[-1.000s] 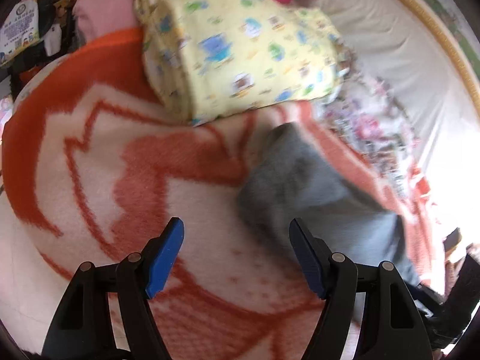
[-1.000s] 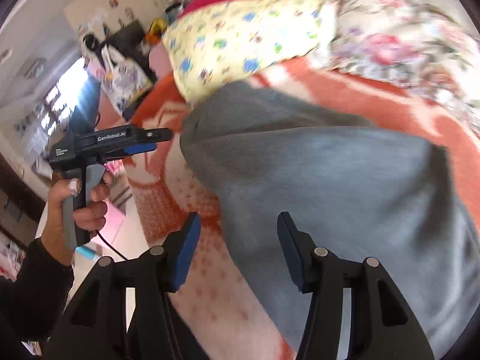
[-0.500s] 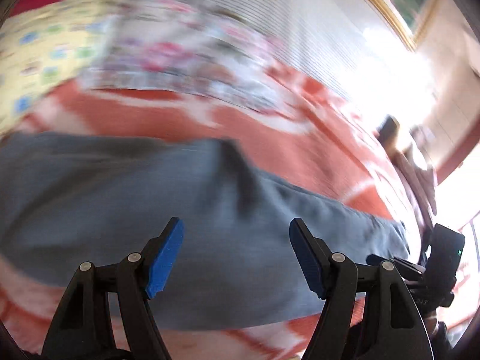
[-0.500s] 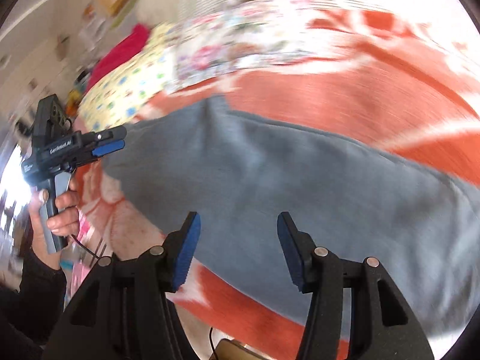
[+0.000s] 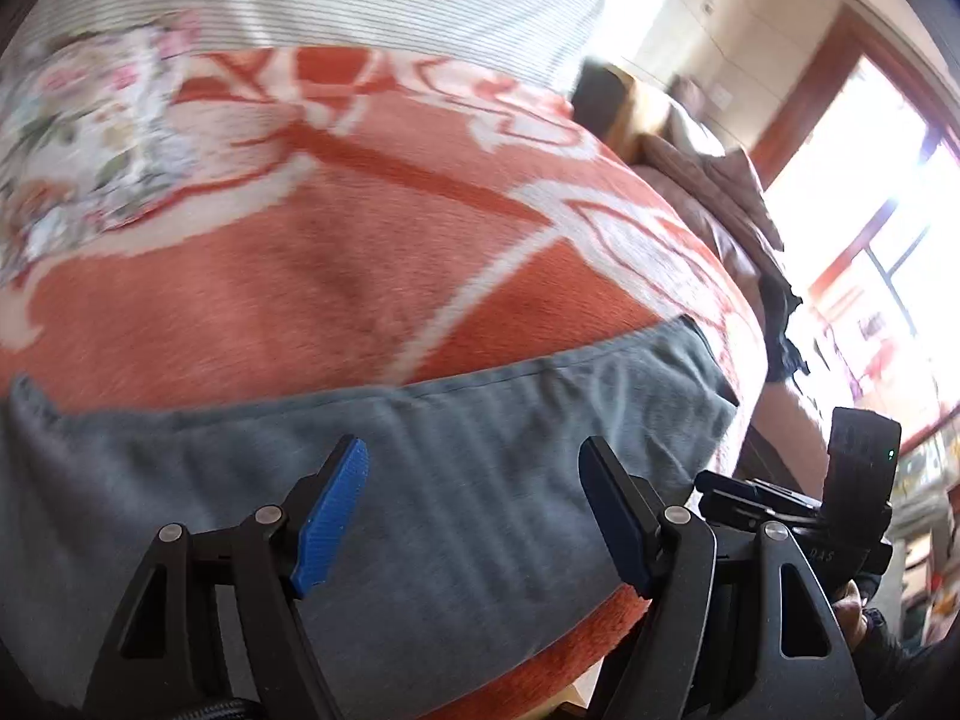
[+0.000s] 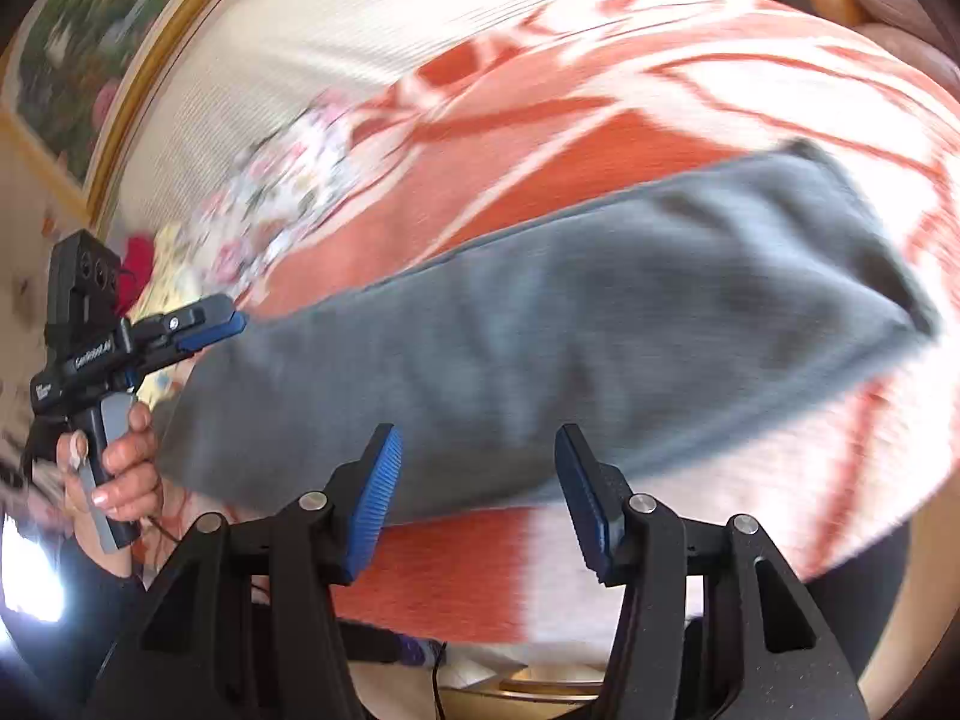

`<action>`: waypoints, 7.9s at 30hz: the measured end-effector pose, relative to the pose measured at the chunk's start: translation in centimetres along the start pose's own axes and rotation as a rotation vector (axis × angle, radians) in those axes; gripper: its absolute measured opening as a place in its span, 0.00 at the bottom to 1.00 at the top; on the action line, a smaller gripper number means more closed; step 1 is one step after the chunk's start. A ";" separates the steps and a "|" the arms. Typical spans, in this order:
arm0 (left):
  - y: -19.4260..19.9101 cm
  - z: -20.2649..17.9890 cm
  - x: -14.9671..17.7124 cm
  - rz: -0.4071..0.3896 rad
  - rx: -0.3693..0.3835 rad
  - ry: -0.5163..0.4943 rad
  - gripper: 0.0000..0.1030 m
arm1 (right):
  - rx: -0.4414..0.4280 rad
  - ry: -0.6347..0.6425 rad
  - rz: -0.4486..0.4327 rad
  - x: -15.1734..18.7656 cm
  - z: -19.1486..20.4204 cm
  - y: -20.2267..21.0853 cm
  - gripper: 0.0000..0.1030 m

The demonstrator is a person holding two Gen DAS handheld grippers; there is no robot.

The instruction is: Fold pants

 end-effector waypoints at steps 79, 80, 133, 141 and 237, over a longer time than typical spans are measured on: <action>-1.4 1.3 -2.6 -0.022 0.296 -0.040 0.10 | -0.470 0.107 -0.020 -4.4 11.4 -3.7 0.11; -1.3 1.9 -2.3 -0.023 0.293 -0.026 0.10 | -0.473 0.115 0.000 -4.2 11.9 -4.5 0.11; 0.9 7.9 10.7 0.015 0.044 0.360 0.33 | -0.208 0.309 0.169 -5.6 14.4 -13.2 0.40; 0.5 8.5 13.0 0.021 0.051 0.436 0.33 | -0.114 0.438 0.287 -3.3 17.9 -18.8 0.40; 22.1 36.6 26.9 -0.657 -0.176 1.196 0.26 | -0.365 1.170 0.595 1.1 57.7 -38.6 0.05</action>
Point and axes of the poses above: each gripper's, at about its wrist camera, not at the fingertips, and y roughly against the way its jaws point, z to its left, x to its underside, the point moved 2 cm from there along -y, roughly the way its jaws point, and after that the axes turned 6 degrees about z, right-handed, at the moved point
